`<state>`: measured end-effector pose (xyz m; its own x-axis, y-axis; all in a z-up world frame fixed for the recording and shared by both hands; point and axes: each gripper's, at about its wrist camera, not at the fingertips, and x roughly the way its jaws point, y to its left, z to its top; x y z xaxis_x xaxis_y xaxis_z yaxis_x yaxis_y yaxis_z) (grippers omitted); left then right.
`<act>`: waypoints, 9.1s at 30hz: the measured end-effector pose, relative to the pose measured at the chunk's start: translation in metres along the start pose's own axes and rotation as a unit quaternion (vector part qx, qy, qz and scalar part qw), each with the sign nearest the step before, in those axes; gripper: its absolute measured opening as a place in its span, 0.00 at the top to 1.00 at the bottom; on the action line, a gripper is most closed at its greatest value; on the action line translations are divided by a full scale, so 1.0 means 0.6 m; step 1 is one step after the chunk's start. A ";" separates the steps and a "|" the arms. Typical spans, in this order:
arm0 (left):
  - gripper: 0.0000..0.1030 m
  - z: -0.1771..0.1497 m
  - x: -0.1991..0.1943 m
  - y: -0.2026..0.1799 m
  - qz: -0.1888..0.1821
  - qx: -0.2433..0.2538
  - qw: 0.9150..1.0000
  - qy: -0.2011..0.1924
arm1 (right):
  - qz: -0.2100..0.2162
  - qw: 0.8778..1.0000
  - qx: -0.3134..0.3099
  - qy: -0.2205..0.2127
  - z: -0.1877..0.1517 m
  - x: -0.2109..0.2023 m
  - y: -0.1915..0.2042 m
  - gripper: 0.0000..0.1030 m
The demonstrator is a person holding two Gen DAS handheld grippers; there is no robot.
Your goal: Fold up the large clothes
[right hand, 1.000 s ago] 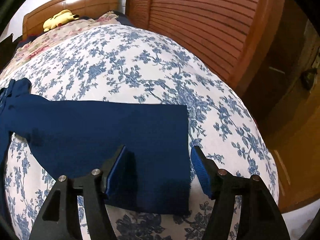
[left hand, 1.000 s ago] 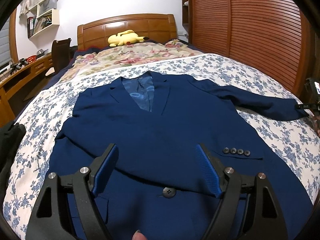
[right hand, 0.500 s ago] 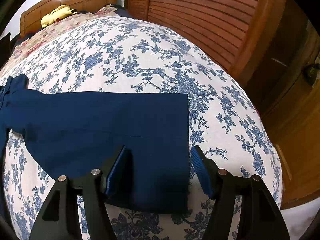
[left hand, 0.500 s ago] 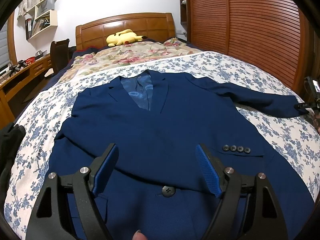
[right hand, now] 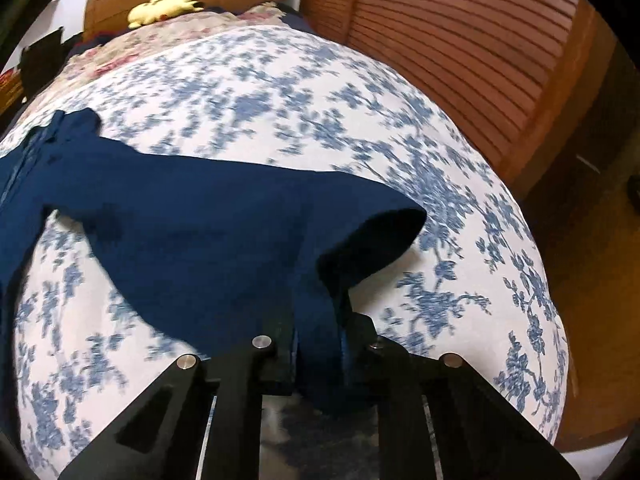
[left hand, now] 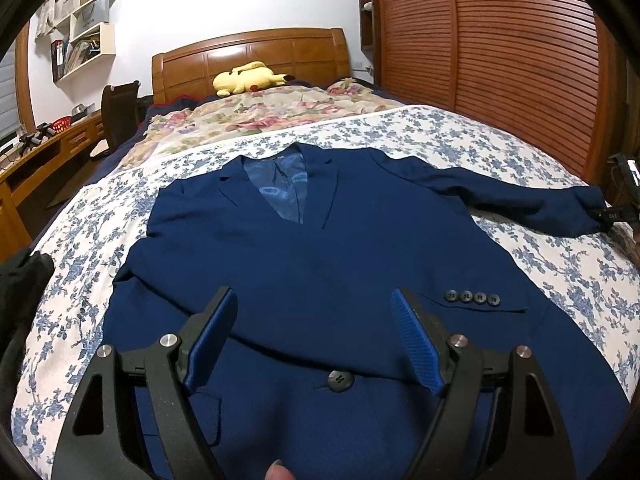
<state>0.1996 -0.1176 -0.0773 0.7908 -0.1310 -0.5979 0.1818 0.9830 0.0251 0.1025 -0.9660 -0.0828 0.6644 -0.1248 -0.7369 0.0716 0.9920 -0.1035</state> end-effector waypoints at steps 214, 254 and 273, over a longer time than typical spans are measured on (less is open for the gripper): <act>0.95 -0.041 -0.398 0.273 -0.029 -0.041 0.998 -0.028 | 0.293 0.933 -0.074 -0.196 -0.144 -0.461 0.295 0.92; 0.95 0.108 -0.229 0.286 0.047 -0.033 0.994 -0.090 | 0.192 0.945 -0.130 -0.231 -0.029 -0.295 0.360 0.92; 0.95 0.033 -0.098 0.299 0.039 -0.063 0.997 -0.022 | 0.146 0.964 -0.175 -0.135 -0.019 -0.143 0.488 0.71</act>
<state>0.1972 0.0640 -0.0220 0.8255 -0.0566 -0.5615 0.0461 0.9984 -0.0328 0.0579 -0.6653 -0.0574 0.7912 0.2142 -0.5728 -0.3719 0.9121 -0.1726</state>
